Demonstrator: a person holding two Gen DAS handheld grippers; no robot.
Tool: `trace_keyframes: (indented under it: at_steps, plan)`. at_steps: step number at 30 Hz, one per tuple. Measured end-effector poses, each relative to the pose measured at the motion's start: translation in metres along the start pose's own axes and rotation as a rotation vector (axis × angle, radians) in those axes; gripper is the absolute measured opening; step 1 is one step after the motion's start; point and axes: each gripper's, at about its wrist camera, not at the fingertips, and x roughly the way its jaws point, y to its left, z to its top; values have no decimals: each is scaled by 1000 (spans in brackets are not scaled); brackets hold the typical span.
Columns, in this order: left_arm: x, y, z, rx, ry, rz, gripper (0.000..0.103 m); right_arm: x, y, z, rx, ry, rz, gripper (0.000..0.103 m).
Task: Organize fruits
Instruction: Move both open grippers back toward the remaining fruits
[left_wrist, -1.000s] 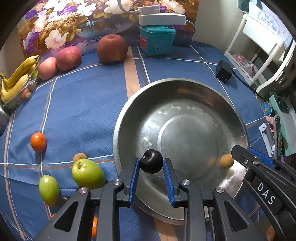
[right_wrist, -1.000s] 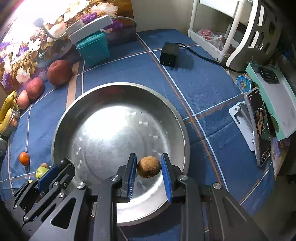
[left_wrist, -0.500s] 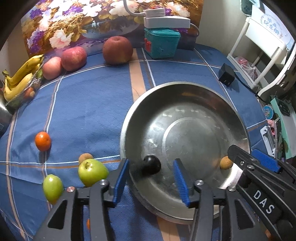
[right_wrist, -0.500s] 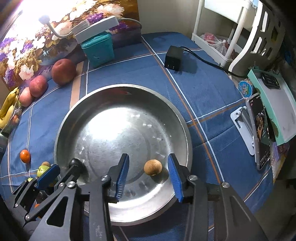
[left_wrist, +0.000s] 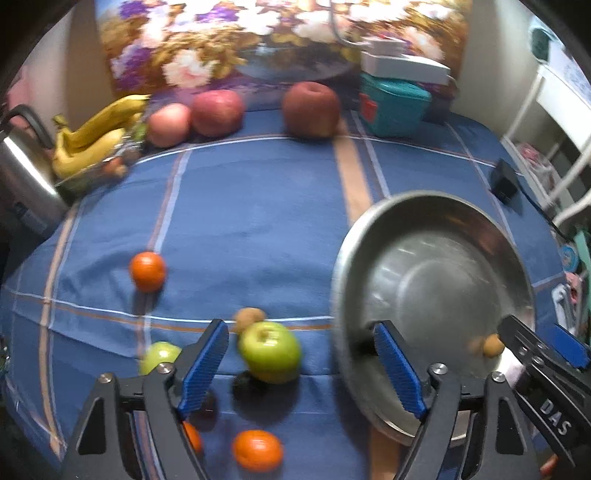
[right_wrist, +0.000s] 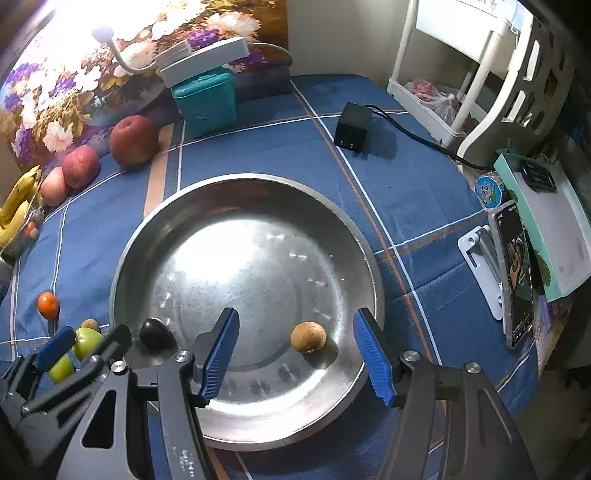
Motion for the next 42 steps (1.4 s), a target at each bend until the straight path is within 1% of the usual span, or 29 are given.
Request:
trace_keyframes:
  at_steps: [1, 2, 4, 6, 9, 12, 14, 17, 20, 21, 26, 30, 33, 39, 42]
  plan:
    - [0, 5, 0, -12, -1, 15, 89, 0, 1, 0, -5, -1, 0, 70]
    - [0, 12, 1, -27, -3, 32, 91, -1, 2, 0, -10, -2, -2, 75]
    - [-1, 25, 1, -54, -10, 65, 99, -1, 5, -1, -19, -6, -1, 76]
    - [-3, 35, 0, -67, -16, 96, 102, -2, 8, -2, -29, -10, 3, 76]
    - [-2, 51, -1, -72, -24, 167, 103, -5, 17, -3, -57, -14, 3, 76]
    - [1, 68, -6, -84, -9, 233, 103, -8, 27, -4, -86, -26, 16, 76]
    - [1, 77, -9, -101, -1, 251, 103, -9, 33, -5, -98, -32, 29, 77]
    - [-2, 92, -13, -132, -8, 268, 103, -11, 42, -8, -125, -40, 39, 93]
    - [-6, 104, -16, -146, -27, 289, 103, -13, 53, -11, -148, -55, 54, 93]
    - [-8, 108, -17, -150, -32, 293, 103, -13, 56, -13, -149, -57, 71, 93]
    - [-15, 123, -22, -164, -53, 288, 103, -16, 65, -17, -123, -62, 139, 94]
    - [-25, 130, -26, -183, -83, 268, 103, -17, 74, -23, -137, -64, 135, 95]
    - [-32, 135, -30, -194, -104, 249, 103, -17, 78, -27, -121, -57, 160, 96]
    - [-37, 142, -40, -203, -99, 212, 103, -24, 89, -33, -122, -76, 183, 96]
    - [-41, 145, -42, -207, -109, 191, 103, -27, 95, -36, -126, -75, 199, 96]
